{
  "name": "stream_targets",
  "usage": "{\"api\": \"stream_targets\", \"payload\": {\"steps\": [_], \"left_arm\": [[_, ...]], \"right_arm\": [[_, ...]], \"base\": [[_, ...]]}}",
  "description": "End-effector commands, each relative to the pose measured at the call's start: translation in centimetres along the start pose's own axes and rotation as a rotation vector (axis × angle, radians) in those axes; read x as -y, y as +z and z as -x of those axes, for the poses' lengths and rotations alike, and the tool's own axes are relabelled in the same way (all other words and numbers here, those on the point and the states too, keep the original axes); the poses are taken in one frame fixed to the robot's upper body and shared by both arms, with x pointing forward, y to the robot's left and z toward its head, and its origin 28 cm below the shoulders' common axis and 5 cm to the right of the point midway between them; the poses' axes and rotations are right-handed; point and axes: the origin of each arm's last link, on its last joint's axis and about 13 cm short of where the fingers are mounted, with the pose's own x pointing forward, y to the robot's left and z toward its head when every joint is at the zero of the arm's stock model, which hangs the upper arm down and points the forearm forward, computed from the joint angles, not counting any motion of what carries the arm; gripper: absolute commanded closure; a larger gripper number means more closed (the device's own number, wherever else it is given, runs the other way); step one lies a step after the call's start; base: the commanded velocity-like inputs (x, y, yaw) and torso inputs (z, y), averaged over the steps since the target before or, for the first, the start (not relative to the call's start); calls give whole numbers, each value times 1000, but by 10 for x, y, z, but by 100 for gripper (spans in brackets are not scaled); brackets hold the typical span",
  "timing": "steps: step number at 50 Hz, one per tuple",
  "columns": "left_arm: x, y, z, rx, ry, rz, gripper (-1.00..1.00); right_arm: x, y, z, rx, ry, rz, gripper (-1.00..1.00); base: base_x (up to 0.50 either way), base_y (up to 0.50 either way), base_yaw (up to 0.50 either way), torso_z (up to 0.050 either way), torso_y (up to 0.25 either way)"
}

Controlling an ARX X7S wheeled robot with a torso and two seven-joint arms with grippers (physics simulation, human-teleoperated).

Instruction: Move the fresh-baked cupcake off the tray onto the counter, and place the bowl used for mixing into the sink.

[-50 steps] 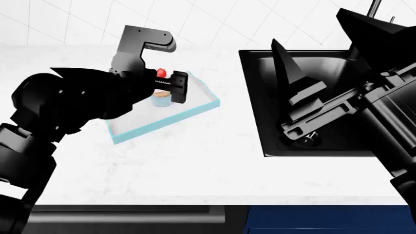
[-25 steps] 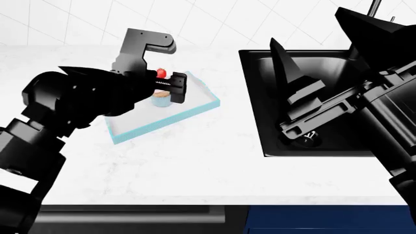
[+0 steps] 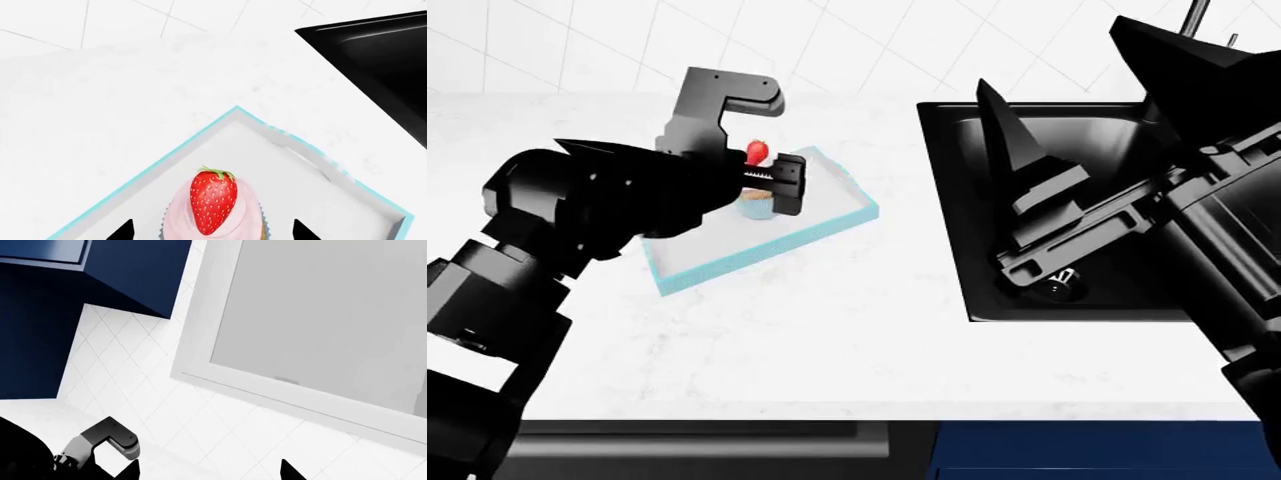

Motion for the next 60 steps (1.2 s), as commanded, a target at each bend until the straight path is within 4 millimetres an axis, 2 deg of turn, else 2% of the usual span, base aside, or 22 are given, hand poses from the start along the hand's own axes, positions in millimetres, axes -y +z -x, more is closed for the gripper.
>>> {"api": "stream_targets", "payload": {"steps": [1, 31, 47, 48, 60], "left_arm": [[-1, -3, -4, -22, 2, 5, -100], [1, -13, -11, -69, -21, -1, -100], [-5, -20, -17, -89, 14, 26, -100], [-5, -20, -16, -87, 17, 27, 100], [-5, -19, -15, -85, 19, 25, 100]], "right_arm": [[-1, 0, -1, -1, 3, -2, -100], [-1, -2, 0, -2, 4, -8, -100], [-2, -2, 0, -1, 2, -11, -100], [-2, -2, 0, -2, 3, -10, -100], [-2, -2, 0, -3, 0, -14, -100]], "base": [[0, 0, 0, 0, 0], [0, 0, 0, 0, 0], [0, 0, 0, 0, 0], [0, 0, 0, 0, 0], [0, 0, 0, 0, 0]]}}
